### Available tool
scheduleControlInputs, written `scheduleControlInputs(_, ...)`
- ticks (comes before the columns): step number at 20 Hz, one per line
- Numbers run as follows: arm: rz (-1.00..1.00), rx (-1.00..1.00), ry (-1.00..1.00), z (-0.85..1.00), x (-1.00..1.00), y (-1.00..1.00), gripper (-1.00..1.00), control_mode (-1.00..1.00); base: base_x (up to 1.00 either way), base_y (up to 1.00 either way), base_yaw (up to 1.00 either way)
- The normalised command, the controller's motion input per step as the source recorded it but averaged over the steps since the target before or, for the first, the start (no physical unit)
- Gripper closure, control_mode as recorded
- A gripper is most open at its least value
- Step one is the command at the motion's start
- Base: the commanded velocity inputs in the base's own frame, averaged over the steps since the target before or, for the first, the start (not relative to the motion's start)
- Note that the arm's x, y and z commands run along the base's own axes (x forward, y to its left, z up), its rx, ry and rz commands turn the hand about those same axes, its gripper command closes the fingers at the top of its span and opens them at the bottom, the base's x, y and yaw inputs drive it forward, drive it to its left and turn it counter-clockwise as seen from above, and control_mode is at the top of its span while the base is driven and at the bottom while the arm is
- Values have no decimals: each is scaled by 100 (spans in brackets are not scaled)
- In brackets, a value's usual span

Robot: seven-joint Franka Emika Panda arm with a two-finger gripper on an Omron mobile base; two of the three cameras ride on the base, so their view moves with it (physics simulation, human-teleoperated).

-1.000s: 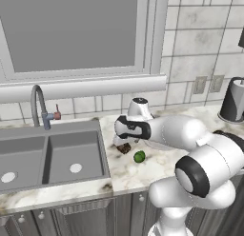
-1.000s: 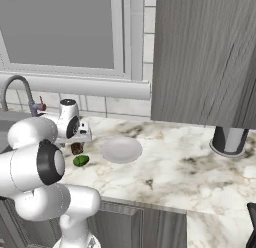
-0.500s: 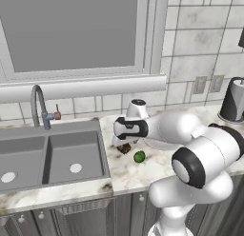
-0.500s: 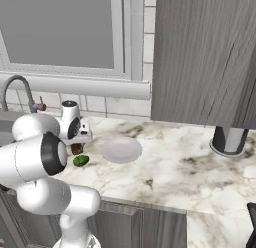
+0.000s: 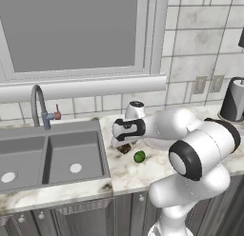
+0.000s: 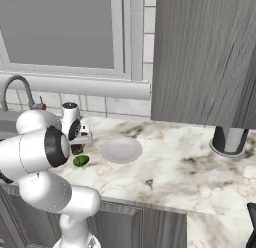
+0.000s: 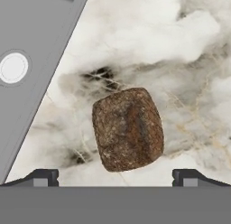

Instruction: Pick the avocado and bread from the counter and place them on the plate. Then pick the jam from the cabinet and place it next to the plate. Lastly close the cabinet door.

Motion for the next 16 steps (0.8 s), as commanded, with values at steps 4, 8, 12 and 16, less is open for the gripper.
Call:
scheduleControlInputs(4, 0, 0, 0, -4, 11, 4, -100, -100, 0, 0, 0)
scheduleControlInputs(8, 0, 0, 0, -2, 12, 1, -100, -100, 0, 0, 0)
scheduleControlInputs(12, 0, 0, 0, -6, 9, 6, -100, -100, 0, 0, 0)
scheduleControlInputs(16, 0, -2, 0, -11, 9, 9, -100, -100, 0, 0, 0)
